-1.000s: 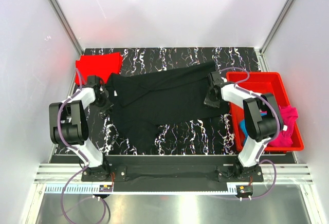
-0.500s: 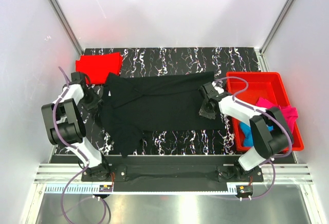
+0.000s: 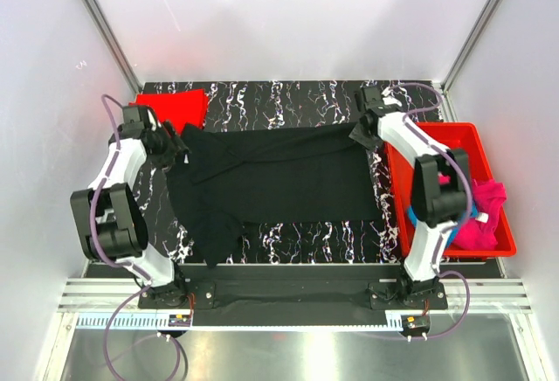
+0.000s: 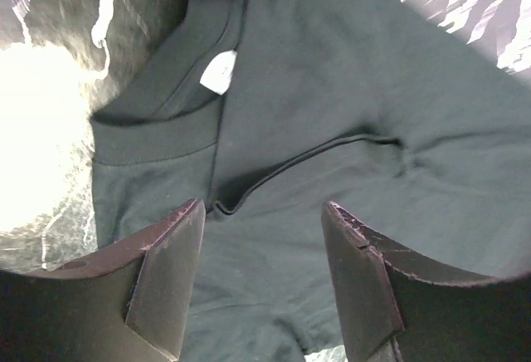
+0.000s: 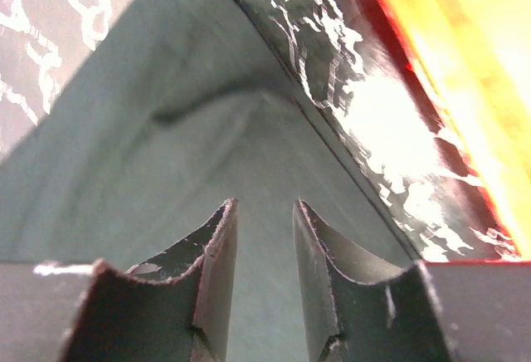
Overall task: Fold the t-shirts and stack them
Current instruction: Fold the tshirt
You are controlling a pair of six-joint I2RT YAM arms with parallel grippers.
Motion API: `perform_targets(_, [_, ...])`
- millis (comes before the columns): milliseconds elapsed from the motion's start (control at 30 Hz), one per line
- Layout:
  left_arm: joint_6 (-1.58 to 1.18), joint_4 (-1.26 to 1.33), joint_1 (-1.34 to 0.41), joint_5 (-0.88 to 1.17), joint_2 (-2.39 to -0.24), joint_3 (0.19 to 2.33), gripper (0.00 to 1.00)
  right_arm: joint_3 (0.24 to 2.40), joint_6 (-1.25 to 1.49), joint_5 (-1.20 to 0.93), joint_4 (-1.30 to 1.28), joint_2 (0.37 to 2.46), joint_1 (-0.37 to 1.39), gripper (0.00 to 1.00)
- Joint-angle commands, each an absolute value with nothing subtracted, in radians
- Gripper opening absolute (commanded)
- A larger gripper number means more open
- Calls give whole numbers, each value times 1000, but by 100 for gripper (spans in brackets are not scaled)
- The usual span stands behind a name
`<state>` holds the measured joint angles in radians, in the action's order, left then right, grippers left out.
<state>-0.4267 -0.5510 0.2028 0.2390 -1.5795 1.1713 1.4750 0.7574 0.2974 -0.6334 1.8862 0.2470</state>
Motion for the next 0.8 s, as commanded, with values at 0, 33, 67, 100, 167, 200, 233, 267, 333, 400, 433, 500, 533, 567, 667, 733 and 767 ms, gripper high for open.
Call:
perform_targets(0, [-431,-525,192,272,-1627,1129,63,1647,869,394,-776,1985,261,40])
perform_targets(33, [-428,-502,189,273,-1634,1109,63,1673,886,400,-790,2003,261,41])
perform_targets(67, [-425,-491,186,276,-1643,1101,63,1698,905,417,-802,2038,261,41])
perform_targets(100, [-423,-482,183,281,-1660,1100,63,1739,922,425,-830,2055,262,41])
perform_targets(167, [-419,-480,179,273,-1686,1109,64,1799,969,449,-854,2095,261,43])
perform_targets(200, [-422,-482,178,267,-1693,1114,66,1816,1000,459,-883,2109,261,44])
perform_targets(233, [-428,-488,178,265,-1703,1118,66,1833,1014,463,-891,2120,261,45])
perform_targets(267, [-428,-491,178,270,-1709,1124,66,1844,1022,469,-896,2140,261,45])
perform_targets(333, [-429,-480,176,273,-1717,1123,66,1873,1057,482,-910,2155,259,46])
perform_targets(400, [-430,-460,176,291,-1720,1115,65,1890,1068,468,-907,2174,255,46])
perform_targets(433, [-431,-460,176,296,-1723,1115,65,1896,1074,462,-910,2181,252,46])
perform_targets(500, [-430,-463,176,310,-1738,1115,62,1916,1087,456,-923,2201,252,46])
perform_targets(533, [-431,-463,176,314,-1743,1114,61,1919,1089,454,-925,2206,252,46])
perform_targets(567, [-431,-462,175,318,-1749,1109,61,1921,1092,454,-928,2212,250,46])
perform_targets(667, [-425,-460,172,330,-1750,1104,59,1918,1104,463,-940,2217,250,46])
perform_targets(733, [-422,-457,167,334,-1749,1107,57,1911,1114,465,-945,2218,250,46])
perform_targets(767, [-420,-460,166,336,-1752,1111,55,1908,1118,465,-949,2220,252,46])
